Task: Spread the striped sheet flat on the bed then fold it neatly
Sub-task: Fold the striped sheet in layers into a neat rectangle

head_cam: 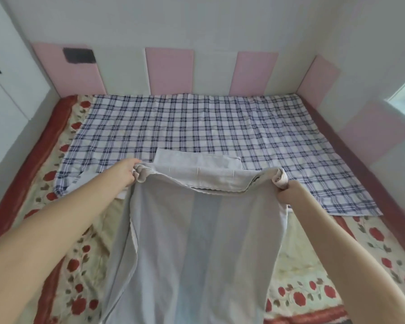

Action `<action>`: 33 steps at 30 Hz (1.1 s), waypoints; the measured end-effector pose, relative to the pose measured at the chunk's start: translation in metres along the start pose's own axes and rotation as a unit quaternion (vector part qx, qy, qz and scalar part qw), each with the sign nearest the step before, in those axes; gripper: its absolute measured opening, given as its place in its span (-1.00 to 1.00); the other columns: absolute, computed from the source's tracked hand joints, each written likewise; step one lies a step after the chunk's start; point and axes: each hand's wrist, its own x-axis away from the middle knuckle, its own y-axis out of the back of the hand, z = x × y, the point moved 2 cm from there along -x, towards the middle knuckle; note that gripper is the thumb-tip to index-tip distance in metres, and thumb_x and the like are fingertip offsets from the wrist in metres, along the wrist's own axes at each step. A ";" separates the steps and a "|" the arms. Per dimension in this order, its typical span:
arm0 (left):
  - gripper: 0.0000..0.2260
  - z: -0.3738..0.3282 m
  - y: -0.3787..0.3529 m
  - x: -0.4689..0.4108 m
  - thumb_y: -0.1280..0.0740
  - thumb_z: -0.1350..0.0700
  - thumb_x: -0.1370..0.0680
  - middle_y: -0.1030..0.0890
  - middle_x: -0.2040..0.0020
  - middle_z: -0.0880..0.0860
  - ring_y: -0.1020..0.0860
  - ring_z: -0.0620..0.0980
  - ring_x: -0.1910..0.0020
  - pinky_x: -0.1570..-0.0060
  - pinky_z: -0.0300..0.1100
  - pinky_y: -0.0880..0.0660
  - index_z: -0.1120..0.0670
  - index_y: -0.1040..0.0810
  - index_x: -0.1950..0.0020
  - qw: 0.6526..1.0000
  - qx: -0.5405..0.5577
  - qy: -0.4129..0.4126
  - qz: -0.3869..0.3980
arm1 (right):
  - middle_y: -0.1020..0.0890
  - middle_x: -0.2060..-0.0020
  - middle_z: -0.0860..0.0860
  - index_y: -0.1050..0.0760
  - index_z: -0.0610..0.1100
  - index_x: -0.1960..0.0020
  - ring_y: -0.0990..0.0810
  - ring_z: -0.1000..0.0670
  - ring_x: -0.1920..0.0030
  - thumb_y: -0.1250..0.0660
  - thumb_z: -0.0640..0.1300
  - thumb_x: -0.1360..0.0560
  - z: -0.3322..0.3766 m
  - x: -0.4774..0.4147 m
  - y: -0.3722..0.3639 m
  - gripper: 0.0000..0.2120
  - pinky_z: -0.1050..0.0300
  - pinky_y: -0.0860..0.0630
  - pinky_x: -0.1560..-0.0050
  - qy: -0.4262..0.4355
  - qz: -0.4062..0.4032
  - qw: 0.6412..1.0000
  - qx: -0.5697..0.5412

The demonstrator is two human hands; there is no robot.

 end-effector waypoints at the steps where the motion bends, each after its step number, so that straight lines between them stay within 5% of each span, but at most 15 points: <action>1: -0.73 -0.013 -0.016 -0.025 -0.25 0.24 -0.58 -0.39 0.39 0.03 -0.37 -0.17 0.65 0.66 -0.41 -0.28 0.17 -0.37 0.33 1.000 0.005 -0.004 -0.008 | -0.50 0.30 -0.08 -0.43 -0.21 0.13 -0.48 -0.08 0.22 -0.24 -0.29 -0.48 0.016 -0.026 -0.011 -0.97 0.13 -0.38 0.16 -0.012 -0.005 1.000 -0.019; 3: -0.74 -0.027 -0.043 -0.069 -0.25 0.24 -0.58 -0.41 0.46 0.05 -0.38 -0.15 0.60 0.67 -0.40 -0.27 0.18 -0.37 0.32 1.000 0.013 -0.022 -0.017 | -0.49 0.32 -0.06 -0.42 -0.18 0.14 -0.49 -0.07 0.24 -0.26 -0.27 -0.47 0.030 -0.076 -0.036 -0.97 0.11 -0.38 0.17 -0.025 -0.001 0.998 -0.056; 5: -0.77 -0.038 -0.072 -0.117 -0.31 0.12 -0.58 -0.46 0.35 0.09 -0.47 -0.10 0.56 0.57 -0.33 -0.39 0.18 -0.43 0.24 0.998 0.008 -0.066 -0.024 | -0.46 0.32 -0.04 -0.43 -0.20 0.15 -0.49 -0.06 0.14 -0.26 -0.23 -0.52 0.052 -0.128 -0.064 -0.92 0.08 -0.43 0.06 -0.029 0.032 0.974 -0.222; 7: -0.56 -0.035 -0.096 -0.176 -0.30 -0.17 -0.53 -0.57 -0.08 0.16 -0.60 0.06 0.08 0.09 -0.10 -0.57 0.20 -0.51 -0.13 0.986 -0.052 -0.154 -0.035 | -0.47 0.22 -0.06 -0.44 -0.19 0.07 -0.48 -0.09 0.07 -0.19 -0.14 -0.57 0.055 -0.187 -0.097 -0.87 0.05 -0.47 -0.09 -0.045 0.086 0.891 -0.444; 8: -0.41 -0.025 -0.108 -0.213 -0.22 -0.27 -0.52 -0.45 -0.32 0.16 -0.50 0.14 -0.20 -0.16 0.03 -0.48 0.15 -0.43 -0.34 0.973 -0.122 -0.190 -0.036 | -0.49 0.16 -0.04 -0.45 -0.12 0.05 -0.50 -0.08 0.08 -0.17 -0.08 -0.56 0.047 -0.221 -0.123 -0.86 0.03 -0.48 -0.06 -0.067 0.114 0.858 -0.495; 10: -0.37 0.003 -0.125 -0.262 -0.09 -0.30 -0.54 -0.17 -0.51 0.18 -0.21 0.20 -0.46 -0.41 0.06 -0.19 0.07 -0.30 -0.48 0.925 -0.281 -0.249 -0.048 | -0.52 0.00 0.00 -0.42 0.03 -0.06 -0.53 -0.06 0.10 -0.20 -0.04 -0.56 0.035 -0.258 -0.158 -0.90 0.03 -0.44 0.07 -0.024 0.128 0.900 -0.415; 13: -0.35 0.106 -0.149 -0.339 -0.19 -0.26 -0.45 -0.04 -0.55 0.16 -0.05 0.16 -0.51 -0.43 0.08 -0.09 0.06 -0.33 -0.46 0.824 -0.508 -0.250 -0.021 | -0.33 -0.41 -0.12 -0.05 -0.02 -0.52 -0.39 -0.13 -0.34 -0.29 -0.21 -0.55 -0.038 -0.345 -0.240 -0.36 0.03 -0.36 -0.16 0.037 0.085 0.990 -0.105; 15: -0.41 0.176 -0.158 -0.376 -0.25 -0.13 -0.54 0.12 -0.57 0.07 0.09 0.08 -0.54 -0.42 0.16 -0.02 0.00 -0.18 -0.51 0.751 -0.611 -0.250 0.012 | -0.10 -0.53 -0.07 0.07 -0.01 -0.56 -0.10 -0.09 -0.51 -0.35 -0.15 -0.52 -0.085 -0.377 -0.280 -0.22 -0.08 -0.13 -0.42 0.108 0.070 0.981 0.143; 17: -0.41 0.222 -0.168 -0.412 -0.21 -0.13 -0.57 0.18 -0.57 0.03 0.14 0.06 -0.54 -0.41 0.22 0.02 -0.05 -0.08 -0.54 0.699 -0.671 -0.245 0.023 | 0.07 -0.55 -0.03 0.11 0.06 -0.55 0.10 -0.08 -0.54 -0.36 0.00 -0.50 -0.123 -0.413 -0.303 -0.18 -0.15 0.11 -0.47 0.119 0.026 0.946 0.301; 21: -0.43 0.236 -0.183 -0.456 -0.14 -0.16 -0.58 0.16 -0.57 -0.03 0.14 0.01 -0.54 -0.40 0.28 0.09 -0.12 -0.01 -0.55 0.653 -0.697 -0.295 -0.012 | -0.01 -0.53 -0.14 0.05 -0.08 -0.54 0.04 -0.12 -0.53 -0.46 0.19 -0.35 -0.151 -0.463 -0.298 -0.01 -0.18 0.07 -0.47 0.021 -0.096 0.970 0.224; 26: -0.19 0.178 -0.230 -0.495 -0.28 -0.27 -0.48 0.23 -0.56 -0.05 0.20 0.00 -0.53 -0.36 0.35 0.13 -0.09 0.10 -0.56 0.636 -0.709 -0.305 -0.002 | -0.22 -0.42 -0.12 -0.04 -0.16 -0.51 -0.19 -0.15 -0.45 -0.56 0.14 -0.24 -0.131 -0.511 -0.293 0.06 -0.13 -0.15 -0.43 0.013 -0.105 0.966 0.234; 28: 0.02 0.151 -0.250 -0.505 -0.35 -0.36 -0.36 0.29 -0.55 -0.01 0.29 -0.01 -0.52 -0.33 0.38 0.25 -0.04 0.23 -0.55 0.522 -0.796 -0.305 -0.011 | -0.30 -0.38 -0.14 -0.12 -0.17 -0.47 -0.27 -0.16 -0.41 -0.57 0.10 -0.25 -0.123 -0.519 -0.293 -0.02 -0.12 -0.23 -0.40 0.020 -0.098 0.967 0.235; 30: 0.13 0.132 -0.269 -0.509 -0.41 -0.38 -0.26 0.11 -0.57 0.04 0.22 -0.02 -0.53 -0.29 0.36 0.36 0.01 0.20 -0.55 0.400 -0.865 -0.302 -0.007 | -0.36 -0.34 -0.15 -0.20 -0.22 -0.40 -0.33 -0.19 -0.37 -0.57 0.05 -0.29 -0.124 -0.520 -0.295 -0.13 -0.12 -0.27 -0.35 0.018 -0.109 0.973 0.201; 33: -0.13 0.123 -0.292 -0.509 -0.51 -0.29 -0.20 -0.46 -0.29 0.02 -0.32 0.01 -0.36 -0.39 0.19 0.07 -0.05 -0.25 -0.40 0.361 -0.886 -0.290 0.000 | -0.46 -0.25 -0.13 -0.30 -0.22 -0.31 -0.42 -0.18 -0.29 -0.53 0.01 -0.32 -0.128 -0.509 -0.299 -0.30 -0.10 -0.28 -0.27 0.055 -0.146 0.970 0.189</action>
